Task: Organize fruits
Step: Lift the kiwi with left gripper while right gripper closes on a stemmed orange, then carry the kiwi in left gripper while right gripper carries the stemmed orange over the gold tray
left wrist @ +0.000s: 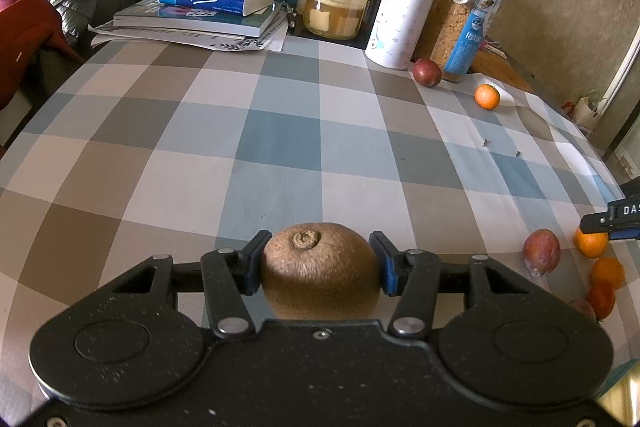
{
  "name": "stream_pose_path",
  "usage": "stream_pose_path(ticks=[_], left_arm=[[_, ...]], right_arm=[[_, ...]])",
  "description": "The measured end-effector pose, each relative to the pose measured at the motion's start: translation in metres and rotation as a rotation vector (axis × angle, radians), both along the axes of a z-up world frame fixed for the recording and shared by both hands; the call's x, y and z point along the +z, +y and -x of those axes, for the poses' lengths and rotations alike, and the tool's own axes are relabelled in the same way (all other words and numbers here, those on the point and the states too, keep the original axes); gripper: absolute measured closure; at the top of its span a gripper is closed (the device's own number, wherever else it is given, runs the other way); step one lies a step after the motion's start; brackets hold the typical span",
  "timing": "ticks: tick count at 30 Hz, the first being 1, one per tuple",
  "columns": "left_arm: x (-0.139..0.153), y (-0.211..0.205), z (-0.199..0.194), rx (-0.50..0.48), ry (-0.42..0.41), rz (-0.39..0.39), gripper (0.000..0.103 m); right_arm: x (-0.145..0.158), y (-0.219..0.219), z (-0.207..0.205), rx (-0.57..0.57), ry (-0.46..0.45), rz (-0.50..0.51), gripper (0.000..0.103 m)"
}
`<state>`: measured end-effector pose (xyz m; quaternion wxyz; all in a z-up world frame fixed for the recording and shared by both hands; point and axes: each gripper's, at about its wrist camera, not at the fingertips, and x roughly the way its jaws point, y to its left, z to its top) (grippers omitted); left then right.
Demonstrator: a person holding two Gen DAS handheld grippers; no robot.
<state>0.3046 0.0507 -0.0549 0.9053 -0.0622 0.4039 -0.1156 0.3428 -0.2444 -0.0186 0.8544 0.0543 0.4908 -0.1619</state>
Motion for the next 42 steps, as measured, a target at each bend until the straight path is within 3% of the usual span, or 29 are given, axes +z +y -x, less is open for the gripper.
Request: stream_pose_path(ticks=[4,11,20,30,42], left_arm=[[0.0,0.001,0.0,-0.001,0.002,0.01,0.044],[-0.001,0.006,-0.002,0.0,0.008,0.045,0.045],[-0.001,0.003,-0.001,0.002,-0.002,0.027,0.045],[0.0,0.006,0.0,0.018,-0.007,0.035,0.045],[0.001,0.007,0.002,0.029,-0.016,0.043,0.045]], right_arm=[[-0.009,-0.001,-0.004,0.001,0.03,-0.036,0.06],[-0.012,0.014,-0.001,0.043,0.02,0.048,0.061],[0.019,0.021,0.019,0.087,-0.081,0.04,0.062],[0.04,0.037,0.078,0.156,-0.159,0.011,0.062],[0.038,0.048,0.151,0.186,-0.151,-0.07,0.062]])
